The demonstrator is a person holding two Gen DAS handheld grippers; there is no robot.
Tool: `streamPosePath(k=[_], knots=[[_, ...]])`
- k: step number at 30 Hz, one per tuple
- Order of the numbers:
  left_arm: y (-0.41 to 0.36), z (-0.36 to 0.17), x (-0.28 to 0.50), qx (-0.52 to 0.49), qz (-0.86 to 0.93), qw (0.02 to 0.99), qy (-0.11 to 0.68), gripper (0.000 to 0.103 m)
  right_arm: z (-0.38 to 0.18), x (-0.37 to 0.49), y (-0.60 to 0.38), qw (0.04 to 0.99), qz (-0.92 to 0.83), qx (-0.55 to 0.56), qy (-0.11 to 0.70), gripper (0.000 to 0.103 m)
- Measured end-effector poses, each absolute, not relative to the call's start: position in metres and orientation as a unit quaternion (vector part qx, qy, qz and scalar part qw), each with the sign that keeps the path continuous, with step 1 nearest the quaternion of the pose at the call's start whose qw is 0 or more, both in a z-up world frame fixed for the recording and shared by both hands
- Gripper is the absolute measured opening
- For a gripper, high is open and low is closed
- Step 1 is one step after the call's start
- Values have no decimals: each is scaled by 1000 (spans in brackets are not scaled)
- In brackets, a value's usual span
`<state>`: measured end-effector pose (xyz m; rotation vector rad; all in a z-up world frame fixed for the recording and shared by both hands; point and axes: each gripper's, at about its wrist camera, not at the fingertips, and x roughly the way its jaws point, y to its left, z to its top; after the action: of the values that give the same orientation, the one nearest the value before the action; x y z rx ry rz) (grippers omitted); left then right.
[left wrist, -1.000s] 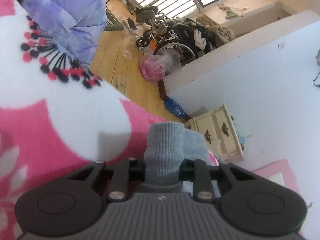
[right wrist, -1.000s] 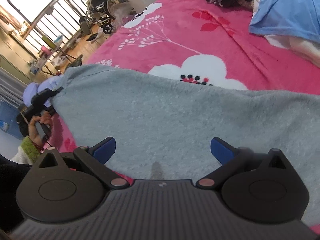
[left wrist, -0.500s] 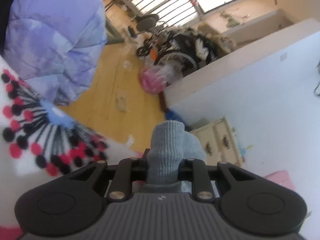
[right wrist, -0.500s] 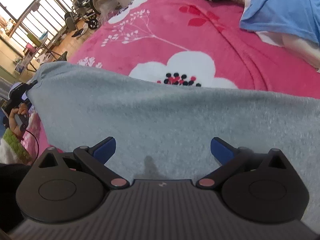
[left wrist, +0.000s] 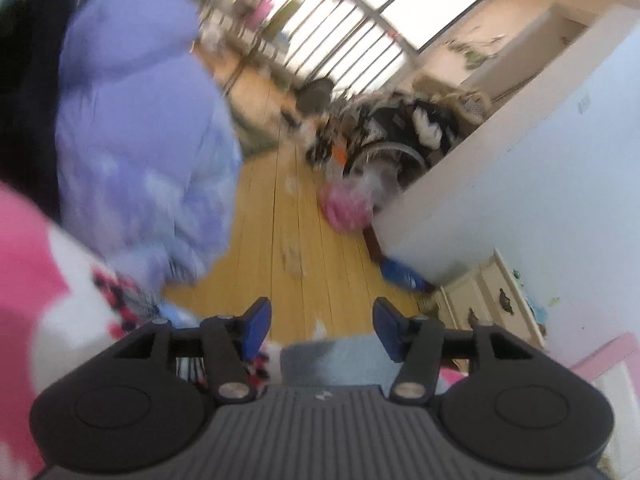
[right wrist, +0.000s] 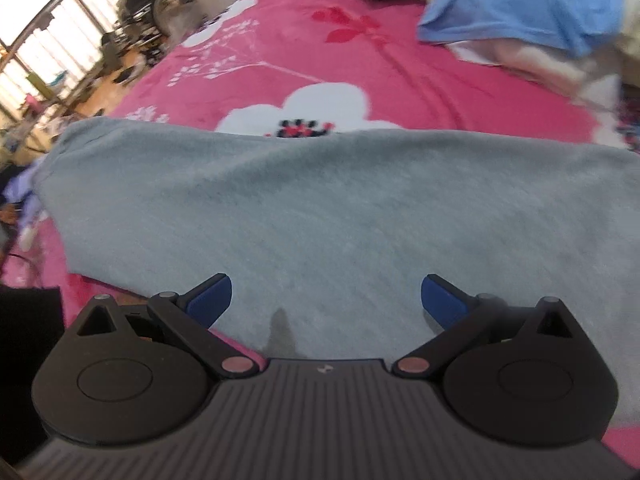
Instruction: Fold clothes
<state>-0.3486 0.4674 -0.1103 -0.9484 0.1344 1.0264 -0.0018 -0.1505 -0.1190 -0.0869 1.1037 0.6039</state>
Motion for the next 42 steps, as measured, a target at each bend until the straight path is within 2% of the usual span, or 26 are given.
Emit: streamPosePath(k=[3, 8, 12, 16, 24, 26, 28, 29, 32, 35, 42], knots=[[445, -88, -317, -374, 449, 805, 102, 56, -118, -14, -156, 822, 247, -62, 509, 96], [386, -95, -214, -278, 333, 877, 206, 56, -114, -29, -161, 832, 214, -74, 507, 72], [343, -129, -144, -198, 282, 893, 288, 56, -109, -39, -170, 829, 209, -71, 514, 67], [324, -152, -115, -112, 297, 886, 339, 57, -91, -35, -205, 833, 179, -54, 520, 66], [320, -117, -111, -139, 307, 884, 325, 59, -81, -11, -278, 847, 55, 43, 527, 67], [309, -102, -108, -134, 295, 894, 310, 65, -71, -18, -274, 861, 54, 52, 503, 68], [293, -87, -100, -120, 271, 909, 294, 73, -59, -27, -270, 877, 54, 59, 475, 74], [282, -80, -94, -114, 249, 917, 291, 77, -53, -32, -269, 885, 54, 63, 458, 81], [245, -68, -71, -104, 169, 935, 294, 79, -40, -50, -264, 902, 61, 93, 417, 94], [196, -63, -42, -89, 74, 945, 305, 87, -40, -68, -272, 906, 50, 139, 397, 102], [45, -84, 9, 14, -162, 933, 322, 91, -19, -54, -329, 901, -33, 119, 416, 102]])
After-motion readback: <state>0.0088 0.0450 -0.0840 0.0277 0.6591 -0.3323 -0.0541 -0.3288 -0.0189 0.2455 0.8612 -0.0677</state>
